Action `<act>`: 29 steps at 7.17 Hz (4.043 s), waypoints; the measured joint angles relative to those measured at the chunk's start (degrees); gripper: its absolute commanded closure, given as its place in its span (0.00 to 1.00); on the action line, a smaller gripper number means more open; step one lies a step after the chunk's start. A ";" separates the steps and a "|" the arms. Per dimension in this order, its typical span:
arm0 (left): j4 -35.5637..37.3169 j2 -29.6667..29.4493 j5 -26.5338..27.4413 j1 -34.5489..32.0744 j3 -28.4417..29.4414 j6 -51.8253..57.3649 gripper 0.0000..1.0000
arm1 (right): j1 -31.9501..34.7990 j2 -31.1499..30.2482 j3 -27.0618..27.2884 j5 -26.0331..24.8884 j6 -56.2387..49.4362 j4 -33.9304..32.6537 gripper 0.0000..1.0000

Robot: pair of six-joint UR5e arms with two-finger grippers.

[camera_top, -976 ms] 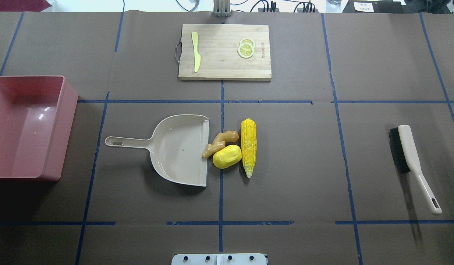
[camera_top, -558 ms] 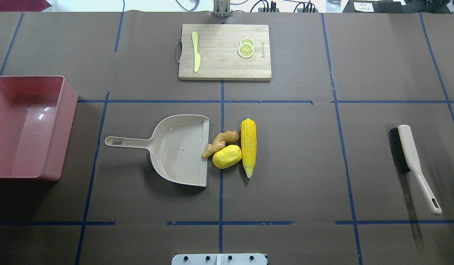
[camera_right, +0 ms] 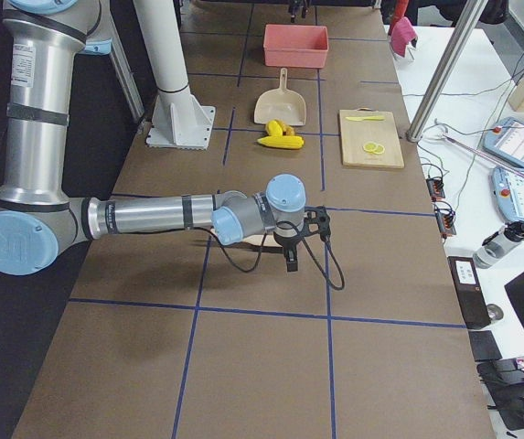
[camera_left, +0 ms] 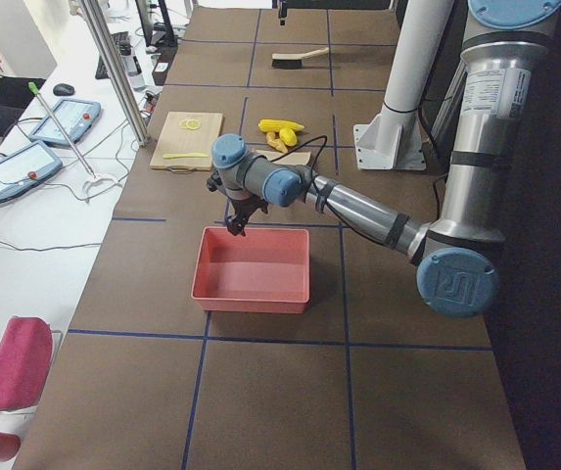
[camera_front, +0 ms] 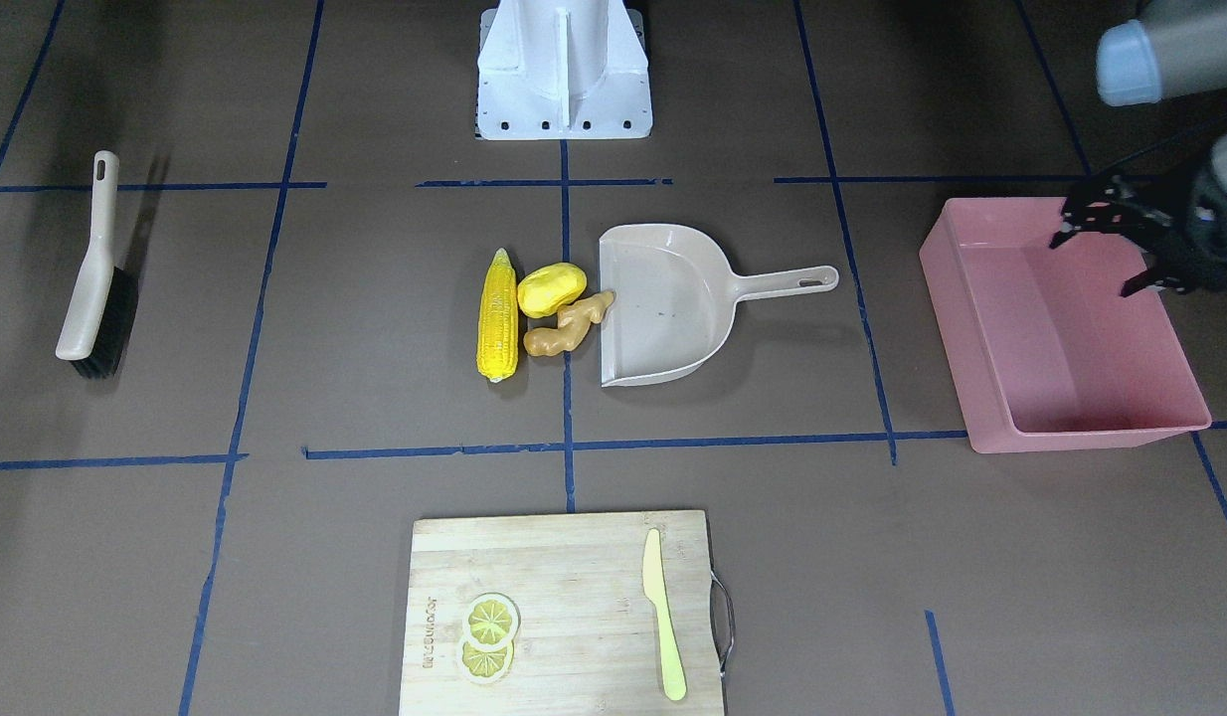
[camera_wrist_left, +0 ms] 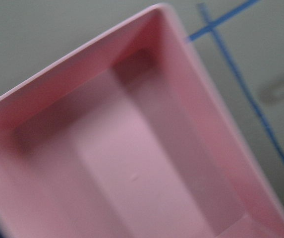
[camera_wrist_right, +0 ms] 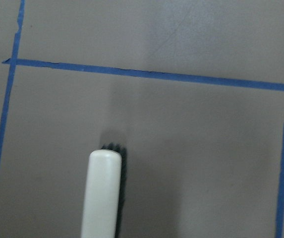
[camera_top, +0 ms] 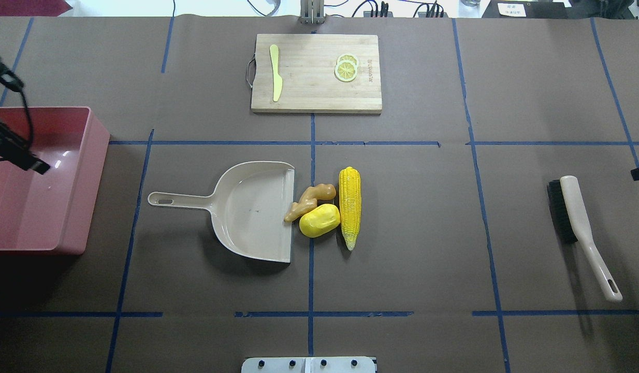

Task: Sweep and dump trash into bin
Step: 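Reach the left gripper to the dustpan handle while the right gripper reaches for the brush, then grasp the dustpan handle with the left gripper while the right gripper lifts the brush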

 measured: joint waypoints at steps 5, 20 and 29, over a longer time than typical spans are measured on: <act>-0.37 -10.69 7.59 12.93 -1.20 -6.53 0.01 | -19.07 -11.02 7.77 -10.66 18.10 11.57 0.01; -0.48 -11.26 14.79 17.90 -2.07 17.50 0.00 | -39.14 -5.06 10.02 -19.00 39.74 20.79 1.00; -5.64 -12.41 23.06 25.74 2.44 23.14 0.13 | -42.10 8.31 14.45 -23.83 40.06 0.80 1.00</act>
